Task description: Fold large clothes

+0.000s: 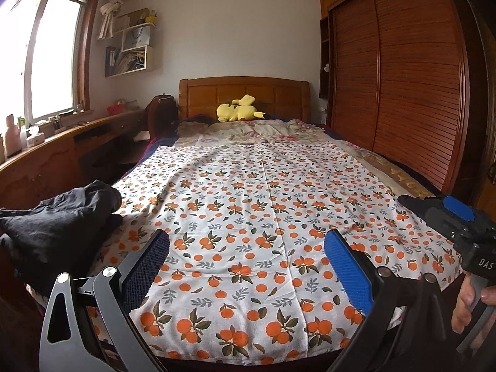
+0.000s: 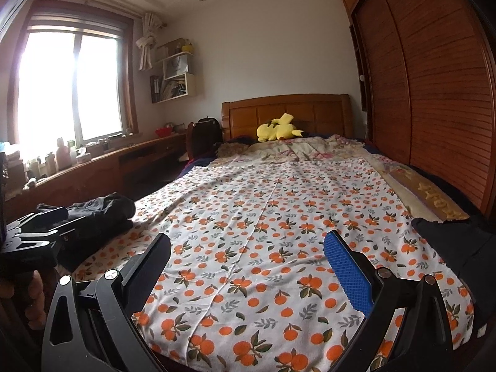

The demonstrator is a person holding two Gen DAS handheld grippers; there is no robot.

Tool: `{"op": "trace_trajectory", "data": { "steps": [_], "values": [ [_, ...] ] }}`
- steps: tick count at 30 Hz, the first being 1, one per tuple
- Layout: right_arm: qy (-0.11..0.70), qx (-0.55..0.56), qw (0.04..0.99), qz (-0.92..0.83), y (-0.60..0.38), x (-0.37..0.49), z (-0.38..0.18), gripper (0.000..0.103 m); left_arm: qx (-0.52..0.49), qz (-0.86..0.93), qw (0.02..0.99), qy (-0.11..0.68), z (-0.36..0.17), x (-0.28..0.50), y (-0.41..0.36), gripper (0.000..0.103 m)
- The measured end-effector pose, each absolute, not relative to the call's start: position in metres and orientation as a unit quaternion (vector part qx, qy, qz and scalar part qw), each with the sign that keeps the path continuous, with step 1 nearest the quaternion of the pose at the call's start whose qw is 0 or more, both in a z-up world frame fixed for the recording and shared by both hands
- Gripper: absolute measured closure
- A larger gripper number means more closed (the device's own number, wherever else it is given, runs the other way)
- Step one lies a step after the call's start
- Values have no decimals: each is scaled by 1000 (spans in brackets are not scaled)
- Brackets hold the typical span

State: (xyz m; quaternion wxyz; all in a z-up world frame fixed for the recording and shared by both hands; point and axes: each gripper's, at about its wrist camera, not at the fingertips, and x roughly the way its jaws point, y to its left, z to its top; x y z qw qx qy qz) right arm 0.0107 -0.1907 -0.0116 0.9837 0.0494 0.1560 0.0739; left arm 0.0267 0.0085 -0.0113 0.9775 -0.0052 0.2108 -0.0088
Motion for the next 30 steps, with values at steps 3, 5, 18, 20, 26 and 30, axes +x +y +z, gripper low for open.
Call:
{"op": "trace_trajectory", "data": {
  "steps": [3, 5, 18, 20, 26, 30],
  "values": [
    [157, 48, 984, 73, -190, 12, -14, 7, -4, -8, 978, 211, -12, 26, 8, 2],
    [158, 48, 984, 72, -189, 12, -14, 7, -6, -9, 977, 212, -12, 26, 9, 2],
    [156, 49, 984, 70, -190, 12, -16, 7, -5, -9, 977, 212, -14, 26, 10, 2],
    [155, 49, 984, 68, -190, 12, -16, 7, -5, -9, 977, 212, -15, 26, 10, 2],
    [154, 49, 985, 67, -191, 12, -15, 7, -5, -9, 977, 212, -15, 25, 10, 2],
    [155, 49, 984, 67, -191, 12, -16, 7, -5, -8, 977, 212, -15, 25, 10, 2]
  ]
}}
